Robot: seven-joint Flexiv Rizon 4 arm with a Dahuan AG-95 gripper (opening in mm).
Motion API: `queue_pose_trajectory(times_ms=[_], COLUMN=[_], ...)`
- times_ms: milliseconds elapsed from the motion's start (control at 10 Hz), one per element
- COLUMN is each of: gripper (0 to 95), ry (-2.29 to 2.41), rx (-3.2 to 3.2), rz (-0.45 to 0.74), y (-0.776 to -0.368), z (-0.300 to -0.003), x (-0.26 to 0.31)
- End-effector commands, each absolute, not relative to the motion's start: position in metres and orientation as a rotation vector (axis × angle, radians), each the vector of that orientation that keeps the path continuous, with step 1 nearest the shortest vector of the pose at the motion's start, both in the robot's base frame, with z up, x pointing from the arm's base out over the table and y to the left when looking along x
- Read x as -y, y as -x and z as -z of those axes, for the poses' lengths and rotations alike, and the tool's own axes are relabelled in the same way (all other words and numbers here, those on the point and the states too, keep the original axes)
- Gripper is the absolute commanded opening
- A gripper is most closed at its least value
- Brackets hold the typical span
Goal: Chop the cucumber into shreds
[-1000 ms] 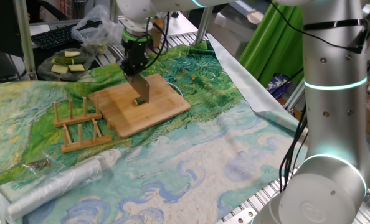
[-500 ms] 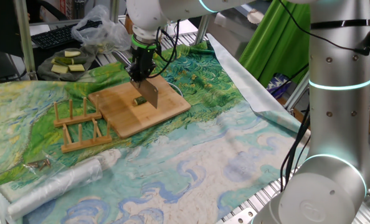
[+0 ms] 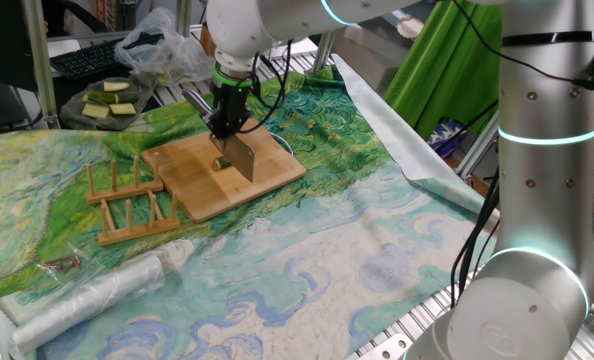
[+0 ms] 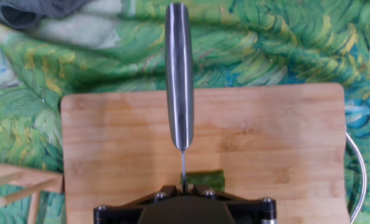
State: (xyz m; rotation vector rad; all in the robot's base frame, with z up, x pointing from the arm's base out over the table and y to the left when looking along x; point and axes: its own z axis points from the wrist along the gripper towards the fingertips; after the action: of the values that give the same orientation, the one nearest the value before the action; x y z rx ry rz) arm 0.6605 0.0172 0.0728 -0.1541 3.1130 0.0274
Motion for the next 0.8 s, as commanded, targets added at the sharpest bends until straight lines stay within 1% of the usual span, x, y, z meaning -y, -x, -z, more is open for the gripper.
queue_pose_trajectory(times_ms=[100,600,800], gripper=[0.0,0.0,0.0], ry=[0.158,0.154,0.152], rx=[-3.112,-3.106,-3.098], rz=[-0.030,-0.039,-0.045], y=[-0.661,-0.659,-0.658], z=[-0.070,-0.059,-0.046], x=[-0.018,-0.018,-0.018])
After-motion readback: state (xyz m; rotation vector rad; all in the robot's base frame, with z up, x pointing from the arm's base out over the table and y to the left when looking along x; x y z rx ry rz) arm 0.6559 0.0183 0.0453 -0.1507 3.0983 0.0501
